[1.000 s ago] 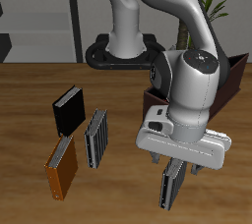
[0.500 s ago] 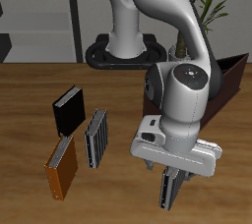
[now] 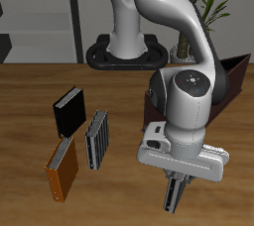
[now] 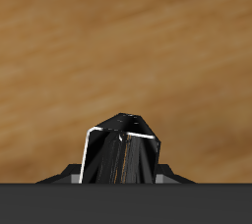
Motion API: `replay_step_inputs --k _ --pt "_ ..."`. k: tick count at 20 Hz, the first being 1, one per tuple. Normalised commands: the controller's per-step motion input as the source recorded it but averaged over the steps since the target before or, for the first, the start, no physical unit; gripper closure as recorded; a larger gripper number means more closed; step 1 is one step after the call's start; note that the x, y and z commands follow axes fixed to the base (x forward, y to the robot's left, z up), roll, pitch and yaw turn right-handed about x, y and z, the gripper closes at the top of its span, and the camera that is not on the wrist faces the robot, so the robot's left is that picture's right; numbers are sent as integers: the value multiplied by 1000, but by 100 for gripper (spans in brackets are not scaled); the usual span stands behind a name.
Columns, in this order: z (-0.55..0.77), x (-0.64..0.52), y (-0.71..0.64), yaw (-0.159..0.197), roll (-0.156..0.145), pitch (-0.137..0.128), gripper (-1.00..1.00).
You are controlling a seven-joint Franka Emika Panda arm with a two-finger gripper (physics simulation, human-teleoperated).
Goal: Place the red mug into the left desk caddy's right compartment and place the left striped book into the left desk caddy's back compartment
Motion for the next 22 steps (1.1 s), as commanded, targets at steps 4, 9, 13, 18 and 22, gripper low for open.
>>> replay_step_inputs --k 4,9,13,18,22 --pt "108 -140 94 7 29 -10 100" --pt "552 -435 -21 -50 12 -51 100" --pt "507 -395 -51 -31 2 -57 100" --pt "714 -608 15 -65 -5 -74 100" --pt "667 -518 16 -39 -8 -82 100"
